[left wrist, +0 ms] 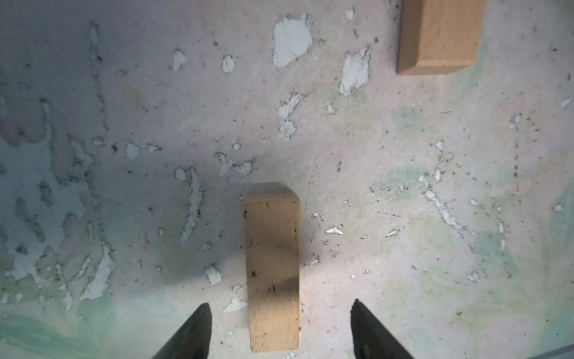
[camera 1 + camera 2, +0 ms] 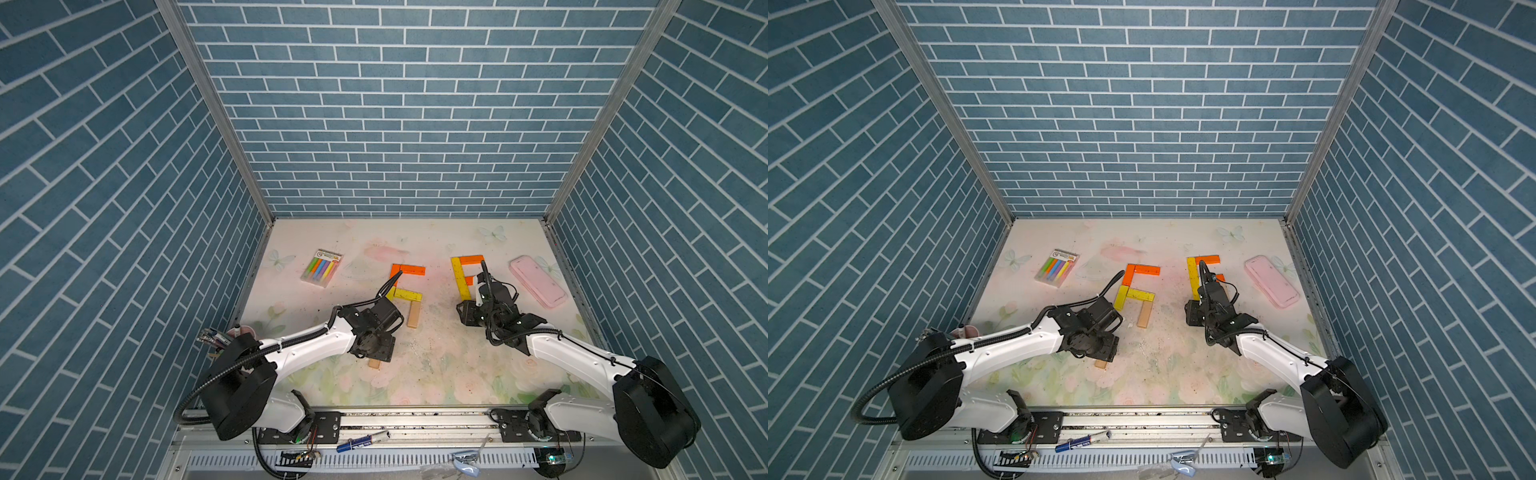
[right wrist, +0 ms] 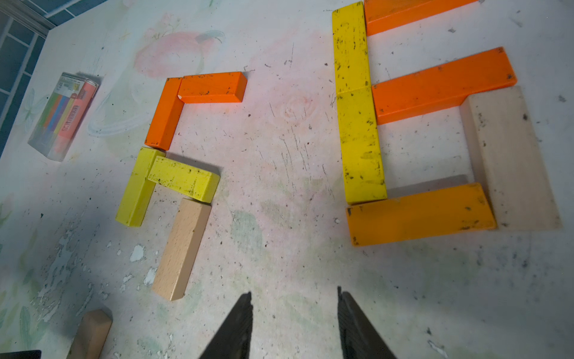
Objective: Assemble the number 6 with building blocks
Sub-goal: Move the building block to the center of the board.
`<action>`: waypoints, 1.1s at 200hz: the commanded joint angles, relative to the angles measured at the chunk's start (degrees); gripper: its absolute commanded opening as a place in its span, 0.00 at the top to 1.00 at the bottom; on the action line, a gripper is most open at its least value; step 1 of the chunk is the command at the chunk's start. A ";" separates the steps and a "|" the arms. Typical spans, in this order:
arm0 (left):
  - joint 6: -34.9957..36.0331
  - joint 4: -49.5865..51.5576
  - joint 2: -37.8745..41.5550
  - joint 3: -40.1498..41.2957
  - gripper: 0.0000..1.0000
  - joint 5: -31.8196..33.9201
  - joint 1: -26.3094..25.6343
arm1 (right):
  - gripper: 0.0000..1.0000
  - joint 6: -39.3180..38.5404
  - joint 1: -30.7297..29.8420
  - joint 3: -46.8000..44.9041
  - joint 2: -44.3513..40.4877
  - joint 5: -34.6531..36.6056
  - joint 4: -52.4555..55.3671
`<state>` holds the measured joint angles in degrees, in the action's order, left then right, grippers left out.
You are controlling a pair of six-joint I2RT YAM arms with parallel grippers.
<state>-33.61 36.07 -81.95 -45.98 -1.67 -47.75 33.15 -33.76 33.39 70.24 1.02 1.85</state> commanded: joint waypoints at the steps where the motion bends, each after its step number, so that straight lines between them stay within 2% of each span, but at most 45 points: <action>1: 0.26 -0.82 -2.26 0.59 0.35 -0.96 0.29 | 0.54 0.17 -0.25 1.66 -0.54 0.38 1.50; 9: 0.08 -0.74 -3.17 0.36 0.40 -0.96 0.29 | 0.54 0.09 -0.26 1.74 -0.71 0.63 1.66; 32: -2.03 -0.41 -4.39 0.12 0.62 -0.48 0.24 | 0.55 -0.10 -0.23 1.88 -1.15 0.99 2.17; 64: -7.35 1.81 -6.42 -1.10 0.74 1.12 0.29 | 0.55 -0.20 -0.26 2.29 -1.50 1.27 2.55; 135: -26.56 -3.00 -7.52 -3.77 0.78 0.94 0.35 | 0.56 -0.95 -0.26 1.58 -1.86 2.35 0.97; 183: -39.73 -3.86 -7.29 -6.27 0.76 4.10 1.91 | 0.56 -2.25 -0.01 0.74 -4.19 3.96 1.36; 220: -48.08 -6.46 -8.87 -7.88 0.76 3.31 3.33 | 0.56 -2.12 0.41 -0.88 -7.34 4.41 1.58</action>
<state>-72.40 31.29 -89.23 -52.16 -0.03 -45.43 32.51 -33.69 34.00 65.23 3.88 3.01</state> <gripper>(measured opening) 0.314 0.440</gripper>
